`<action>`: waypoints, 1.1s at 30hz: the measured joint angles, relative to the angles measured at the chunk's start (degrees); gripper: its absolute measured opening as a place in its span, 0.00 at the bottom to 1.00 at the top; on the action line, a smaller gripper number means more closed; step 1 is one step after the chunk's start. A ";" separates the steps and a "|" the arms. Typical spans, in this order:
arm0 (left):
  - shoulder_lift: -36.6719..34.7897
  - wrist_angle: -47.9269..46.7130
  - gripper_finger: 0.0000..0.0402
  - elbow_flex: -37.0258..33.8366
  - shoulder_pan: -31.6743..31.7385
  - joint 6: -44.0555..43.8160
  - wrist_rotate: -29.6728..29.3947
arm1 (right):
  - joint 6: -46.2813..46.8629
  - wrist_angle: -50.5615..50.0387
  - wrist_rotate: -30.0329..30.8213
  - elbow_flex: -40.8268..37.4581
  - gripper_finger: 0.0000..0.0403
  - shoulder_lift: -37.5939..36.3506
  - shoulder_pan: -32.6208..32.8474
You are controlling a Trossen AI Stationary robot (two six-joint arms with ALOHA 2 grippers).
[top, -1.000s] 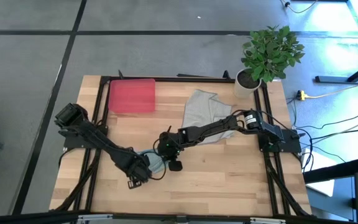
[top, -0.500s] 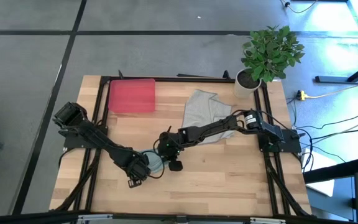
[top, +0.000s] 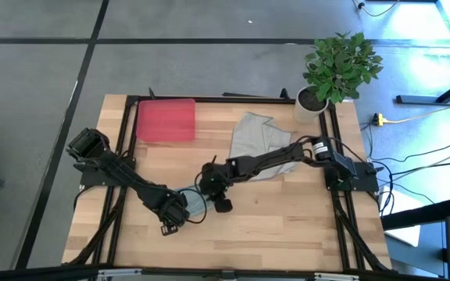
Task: Roll microfiber towels into tight, uniform cylinder then place into a basket
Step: Roll the blue towel
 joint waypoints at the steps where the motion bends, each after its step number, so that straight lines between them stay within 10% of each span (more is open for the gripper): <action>1: 0.00 -0.01 0.00 -0.01 0.00 0.00 -0.01 | -0.12 -0.43 0.41 0.01 0.30 -0.45 0.01; 33: 0.11 0.73 0.00 -0.11 -0.13 0.00 -0.29 | -9.52 7.63 0.33 0.34 0.30 5.00 1.97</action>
